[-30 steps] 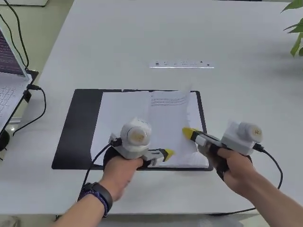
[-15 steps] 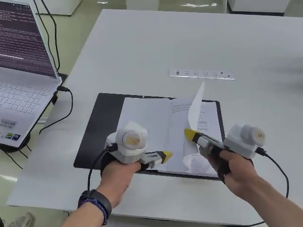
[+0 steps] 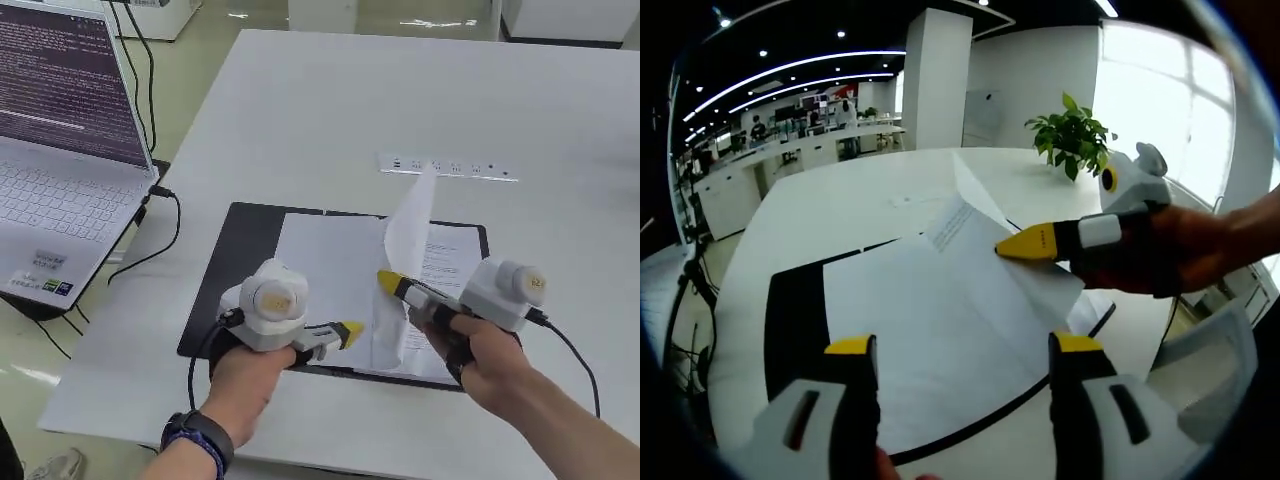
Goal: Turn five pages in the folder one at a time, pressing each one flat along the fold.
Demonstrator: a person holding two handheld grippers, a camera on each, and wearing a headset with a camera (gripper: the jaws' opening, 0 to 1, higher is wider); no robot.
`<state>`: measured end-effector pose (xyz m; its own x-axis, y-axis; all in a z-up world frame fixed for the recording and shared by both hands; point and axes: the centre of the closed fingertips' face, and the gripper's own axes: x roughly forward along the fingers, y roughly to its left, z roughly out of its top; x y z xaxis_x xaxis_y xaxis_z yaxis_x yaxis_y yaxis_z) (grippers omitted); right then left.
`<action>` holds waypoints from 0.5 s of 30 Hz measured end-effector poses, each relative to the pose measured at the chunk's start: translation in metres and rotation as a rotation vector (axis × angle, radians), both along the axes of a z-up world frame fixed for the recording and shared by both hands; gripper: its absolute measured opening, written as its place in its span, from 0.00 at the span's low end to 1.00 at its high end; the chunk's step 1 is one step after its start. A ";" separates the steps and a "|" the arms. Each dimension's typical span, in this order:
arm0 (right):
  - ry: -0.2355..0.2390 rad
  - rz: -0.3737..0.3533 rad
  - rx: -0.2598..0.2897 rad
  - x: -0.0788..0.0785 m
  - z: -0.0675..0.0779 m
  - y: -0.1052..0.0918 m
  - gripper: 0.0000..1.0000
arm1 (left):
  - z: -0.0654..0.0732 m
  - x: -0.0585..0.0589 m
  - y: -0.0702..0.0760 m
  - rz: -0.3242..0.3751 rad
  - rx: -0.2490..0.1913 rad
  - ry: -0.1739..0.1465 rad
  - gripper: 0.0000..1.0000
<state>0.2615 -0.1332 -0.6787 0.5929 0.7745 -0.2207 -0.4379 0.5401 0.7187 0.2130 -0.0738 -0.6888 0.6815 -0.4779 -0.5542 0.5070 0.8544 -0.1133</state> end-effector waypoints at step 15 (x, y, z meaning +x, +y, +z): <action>0.037 0.012 0.038 0.011 -0.003 0.039 0.00 | 0.007 0.000 0.017 0.023 -0.020 -0.017 0.69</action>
<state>0.2729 -0.0946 -0.6816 0.5757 0.7895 -0.2128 -0.4170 0.5074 0.7541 0.2126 -0.0572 -0.6820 0.7016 -0.4729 -0.5331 0.4890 0.8636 -0.1225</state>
